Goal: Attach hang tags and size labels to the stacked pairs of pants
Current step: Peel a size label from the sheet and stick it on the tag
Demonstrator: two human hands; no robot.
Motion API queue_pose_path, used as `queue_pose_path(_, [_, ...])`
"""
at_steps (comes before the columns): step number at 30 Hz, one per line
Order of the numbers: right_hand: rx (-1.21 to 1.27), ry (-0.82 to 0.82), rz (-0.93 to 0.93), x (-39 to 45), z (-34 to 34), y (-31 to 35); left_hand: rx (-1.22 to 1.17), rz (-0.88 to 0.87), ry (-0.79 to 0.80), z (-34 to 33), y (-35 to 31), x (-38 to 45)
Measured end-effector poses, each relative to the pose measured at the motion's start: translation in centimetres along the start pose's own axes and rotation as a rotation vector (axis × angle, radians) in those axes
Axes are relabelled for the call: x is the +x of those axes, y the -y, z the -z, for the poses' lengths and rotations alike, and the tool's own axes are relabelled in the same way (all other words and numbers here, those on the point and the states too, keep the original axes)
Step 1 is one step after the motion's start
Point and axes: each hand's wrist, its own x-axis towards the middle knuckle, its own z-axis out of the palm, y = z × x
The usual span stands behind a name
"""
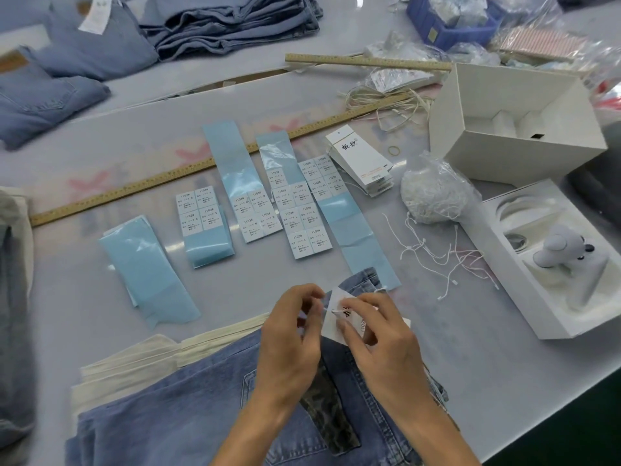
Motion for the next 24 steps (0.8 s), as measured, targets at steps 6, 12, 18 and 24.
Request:
queue_pose_path(6, [0.225,-0.218,0.032,0.0,2.0,1.9,0.421,-0.485,-0.214,6.5,-2.7,1.5])
queue_pose_path(12, [0.286,-0.146,0.191,0.9,3.1,4.6,0.252,-0.562,0.058,3.3,-6.8,1.1])
queue_pose_path(18, [0.384,-0.109,0.148,1.2,6.9,3.0,0.011,-0.451,0.015,1.5,-6.9,1.5])
queue_pose_path(24, [0.926,-0.306,-0.101,1.8,12.1,2.3,-0.052,0.057,0.024,-1.1,-1.5,2.2])
